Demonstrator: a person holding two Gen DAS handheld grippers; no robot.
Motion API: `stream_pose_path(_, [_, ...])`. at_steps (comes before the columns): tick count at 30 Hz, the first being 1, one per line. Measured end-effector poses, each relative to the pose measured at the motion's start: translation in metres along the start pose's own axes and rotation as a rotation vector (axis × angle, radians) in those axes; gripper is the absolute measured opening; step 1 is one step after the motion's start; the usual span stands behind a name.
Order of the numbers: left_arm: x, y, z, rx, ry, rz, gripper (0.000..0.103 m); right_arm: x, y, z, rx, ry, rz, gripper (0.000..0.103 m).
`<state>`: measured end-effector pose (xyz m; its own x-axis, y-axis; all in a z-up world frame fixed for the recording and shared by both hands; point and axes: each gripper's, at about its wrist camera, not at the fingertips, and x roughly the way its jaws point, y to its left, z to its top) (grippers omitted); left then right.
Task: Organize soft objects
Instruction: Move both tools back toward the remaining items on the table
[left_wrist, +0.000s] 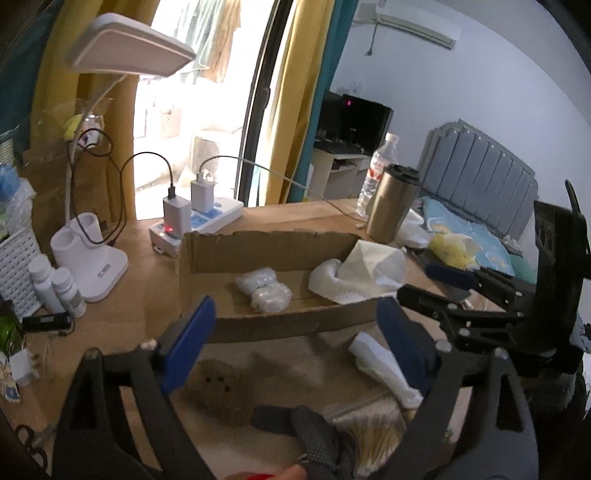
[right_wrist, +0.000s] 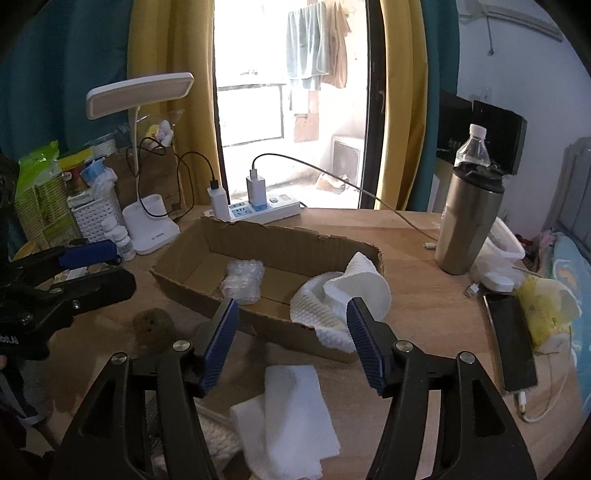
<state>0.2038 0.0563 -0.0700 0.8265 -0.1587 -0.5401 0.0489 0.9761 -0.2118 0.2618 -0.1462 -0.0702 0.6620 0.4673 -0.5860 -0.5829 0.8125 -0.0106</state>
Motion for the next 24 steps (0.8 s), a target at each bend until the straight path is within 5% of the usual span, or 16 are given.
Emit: stream_pose_path(24, [-0.044, -0.008, -0.05, -0.001, 0.011, 0.021, 0.09, -0.041, 0.016, -0.05, 0.011, 0.012, -0.009, 0.067])
